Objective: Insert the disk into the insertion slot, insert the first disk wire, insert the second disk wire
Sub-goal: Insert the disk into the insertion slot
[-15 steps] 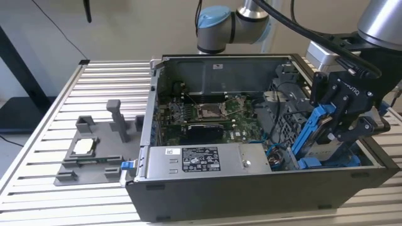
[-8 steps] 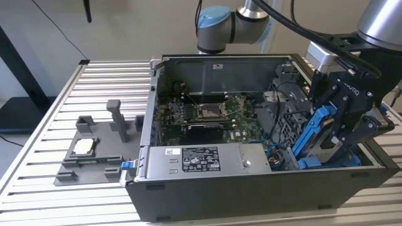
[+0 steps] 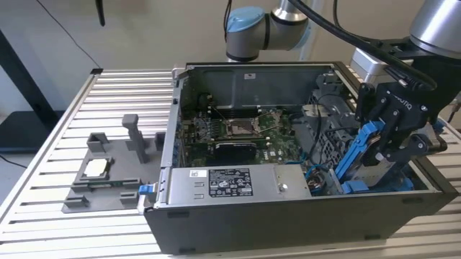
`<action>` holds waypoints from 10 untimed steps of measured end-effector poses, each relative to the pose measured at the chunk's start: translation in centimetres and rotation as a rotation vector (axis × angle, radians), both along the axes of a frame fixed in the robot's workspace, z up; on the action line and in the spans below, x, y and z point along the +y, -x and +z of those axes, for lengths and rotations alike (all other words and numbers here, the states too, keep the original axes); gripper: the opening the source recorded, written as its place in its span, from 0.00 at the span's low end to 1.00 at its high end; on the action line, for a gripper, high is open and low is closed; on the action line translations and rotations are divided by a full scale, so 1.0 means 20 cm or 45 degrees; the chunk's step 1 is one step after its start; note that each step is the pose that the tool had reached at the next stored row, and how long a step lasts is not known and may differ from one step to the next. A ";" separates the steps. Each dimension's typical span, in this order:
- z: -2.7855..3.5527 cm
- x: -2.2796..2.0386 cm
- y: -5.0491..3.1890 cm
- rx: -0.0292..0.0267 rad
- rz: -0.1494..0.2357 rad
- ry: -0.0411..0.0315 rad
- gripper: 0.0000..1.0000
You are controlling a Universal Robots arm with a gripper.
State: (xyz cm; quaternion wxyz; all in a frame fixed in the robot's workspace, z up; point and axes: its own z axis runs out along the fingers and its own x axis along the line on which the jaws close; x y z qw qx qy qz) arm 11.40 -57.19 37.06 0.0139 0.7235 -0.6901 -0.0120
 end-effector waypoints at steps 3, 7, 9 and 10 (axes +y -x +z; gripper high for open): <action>-0.001 0.000 0.000 0.0000 0.000 -0.0001 0.33; -0.002 0.000 0.000 -0.0001 0.000 -0.0004 0.33; -0.003 0.003 0.000 -0.0001 0.000 -0.0050 0.33; -0.003 0.005 0.000 -0.0002 0.000 -0.0099 0.33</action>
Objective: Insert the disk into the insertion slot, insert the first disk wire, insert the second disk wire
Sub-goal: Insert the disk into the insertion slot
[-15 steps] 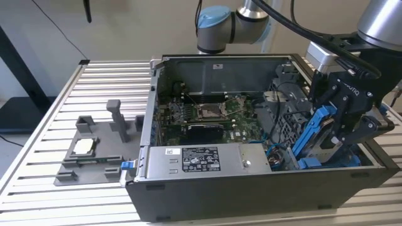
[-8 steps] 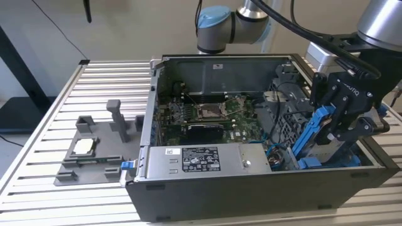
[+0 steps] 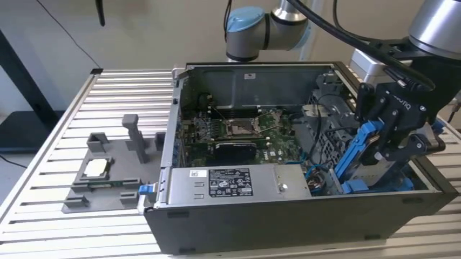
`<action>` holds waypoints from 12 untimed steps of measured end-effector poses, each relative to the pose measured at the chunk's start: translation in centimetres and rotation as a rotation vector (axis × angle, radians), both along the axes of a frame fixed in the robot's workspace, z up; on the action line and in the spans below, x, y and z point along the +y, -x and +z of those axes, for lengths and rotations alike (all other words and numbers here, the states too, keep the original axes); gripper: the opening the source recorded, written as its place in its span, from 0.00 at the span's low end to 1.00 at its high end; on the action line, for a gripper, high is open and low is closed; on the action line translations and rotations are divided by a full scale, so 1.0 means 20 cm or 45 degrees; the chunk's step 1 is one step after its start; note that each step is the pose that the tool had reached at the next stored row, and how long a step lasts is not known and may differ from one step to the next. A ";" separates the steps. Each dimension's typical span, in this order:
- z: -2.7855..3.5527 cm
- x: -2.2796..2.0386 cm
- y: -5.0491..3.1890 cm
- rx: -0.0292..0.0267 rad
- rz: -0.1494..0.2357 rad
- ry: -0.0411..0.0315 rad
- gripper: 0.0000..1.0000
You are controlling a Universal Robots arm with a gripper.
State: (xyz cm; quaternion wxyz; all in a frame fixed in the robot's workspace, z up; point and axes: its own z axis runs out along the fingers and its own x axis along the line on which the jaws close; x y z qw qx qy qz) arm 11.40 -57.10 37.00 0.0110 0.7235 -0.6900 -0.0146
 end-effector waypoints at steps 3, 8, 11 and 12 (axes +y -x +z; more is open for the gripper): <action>0.000 0.001 0.000 -0.0001 0.000 -0.0038 0.33; 0.000 0.001 0.000 -0.0001 0.000 -0.0056 0.34; 0.001 0.001 0.000 -0.0001 0.000 -0.0063 0.40; 0.012 0.001 0.000 -0.0001 0.000 -0.0062 0.40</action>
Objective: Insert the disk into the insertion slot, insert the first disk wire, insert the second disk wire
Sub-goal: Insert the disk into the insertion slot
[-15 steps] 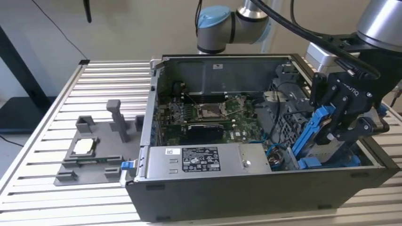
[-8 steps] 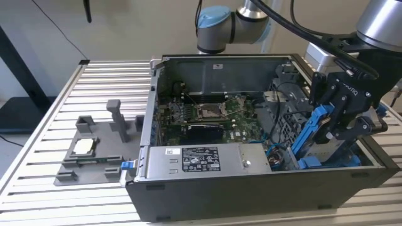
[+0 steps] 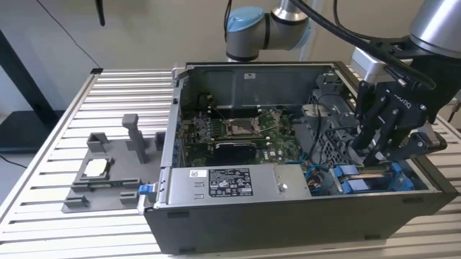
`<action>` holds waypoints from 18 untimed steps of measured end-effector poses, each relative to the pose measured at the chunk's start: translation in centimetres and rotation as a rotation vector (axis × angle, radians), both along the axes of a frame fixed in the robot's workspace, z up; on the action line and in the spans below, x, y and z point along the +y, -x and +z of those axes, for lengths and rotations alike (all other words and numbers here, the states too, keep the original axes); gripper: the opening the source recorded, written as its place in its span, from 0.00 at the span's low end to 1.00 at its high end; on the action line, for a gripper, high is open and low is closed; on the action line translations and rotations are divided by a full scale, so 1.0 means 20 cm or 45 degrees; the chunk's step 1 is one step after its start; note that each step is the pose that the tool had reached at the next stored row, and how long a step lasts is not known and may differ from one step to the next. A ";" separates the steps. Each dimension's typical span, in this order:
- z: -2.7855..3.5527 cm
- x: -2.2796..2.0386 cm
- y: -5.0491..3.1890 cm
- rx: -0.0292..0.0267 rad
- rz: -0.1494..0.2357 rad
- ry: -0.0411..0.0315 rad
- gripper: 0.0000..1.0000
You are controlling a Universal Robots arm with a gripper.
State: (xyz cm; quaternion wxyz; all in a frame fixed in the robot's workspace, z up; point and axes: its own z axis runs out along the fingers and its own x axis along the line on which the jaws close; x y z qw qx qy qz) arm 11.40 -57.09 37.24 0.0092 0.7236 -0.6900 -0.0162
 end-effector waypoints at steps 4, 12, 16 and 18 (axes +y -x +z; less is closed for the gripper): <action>0.078 0.000 0.000 0.0002 0.000 -0.0002 0.40; 0.124 0.033 0.000 -0.0130 0.000 -0.0156 0.40; 0.124 0.071 0.000 -0.0237 0.000 -0.0267 0.40; 0.124 0.098 0.000 -0.0259 0.000 -0.0278 0.40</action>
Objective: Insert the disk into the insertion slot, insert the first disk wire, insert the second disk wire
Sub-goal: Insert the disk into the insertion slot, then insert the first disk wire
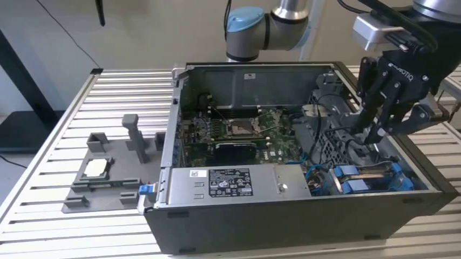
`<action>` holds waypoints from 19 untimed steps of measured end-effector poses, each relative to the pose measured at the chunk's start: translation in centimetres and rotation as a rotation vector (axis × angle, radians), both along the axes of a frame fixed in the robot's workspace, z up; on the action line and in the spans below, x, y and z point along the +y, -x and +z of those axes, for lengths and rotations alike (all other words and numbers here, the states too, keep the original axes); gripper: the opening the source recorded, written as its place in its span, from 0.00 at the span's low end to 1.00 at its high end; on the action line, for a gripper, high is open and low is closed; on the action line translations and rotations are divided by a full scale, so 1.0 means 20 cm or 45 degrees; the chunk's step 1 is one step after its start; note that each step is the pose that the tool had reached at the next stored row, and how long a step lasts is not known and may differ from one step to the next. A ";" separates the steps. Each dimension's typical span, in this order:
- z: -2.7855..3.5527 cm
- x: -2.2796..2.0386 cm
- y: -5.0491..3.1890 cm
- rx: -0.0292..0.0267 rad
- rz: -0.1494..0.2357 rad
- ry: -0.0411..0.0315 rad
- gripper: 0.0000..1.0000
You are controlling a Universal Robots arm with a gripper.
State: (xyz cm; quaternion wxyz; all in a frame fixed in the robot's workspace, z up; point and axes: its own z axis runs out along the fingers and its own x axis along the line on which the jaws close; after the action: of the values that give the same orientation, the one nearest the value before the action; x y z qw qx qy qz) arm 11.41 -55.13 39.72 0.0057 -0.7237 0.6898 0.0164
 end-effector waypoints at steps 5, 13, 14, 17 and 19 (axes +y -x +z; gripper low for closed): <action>-0.001 0.074 0.000 -0.0002 0.000 0.0014 0.40; -0.018 0.109 0.003 -0.0088 0.000 0.0102 0.40; -0.017 0.109 0.003 -0.0088 0.000 0.0140 0.40; -0.019 0.109 0.004 -0.0088 0.000 0.0199 0.40; -0.021 0.109 0.008 -0.0091 0.000 0.0220 0.40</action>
State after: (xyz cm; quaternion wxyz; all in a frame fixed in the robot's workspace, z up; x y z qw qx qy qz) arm 11.25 -52.96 39.30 0.0019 -0.7237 0.6900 0.0079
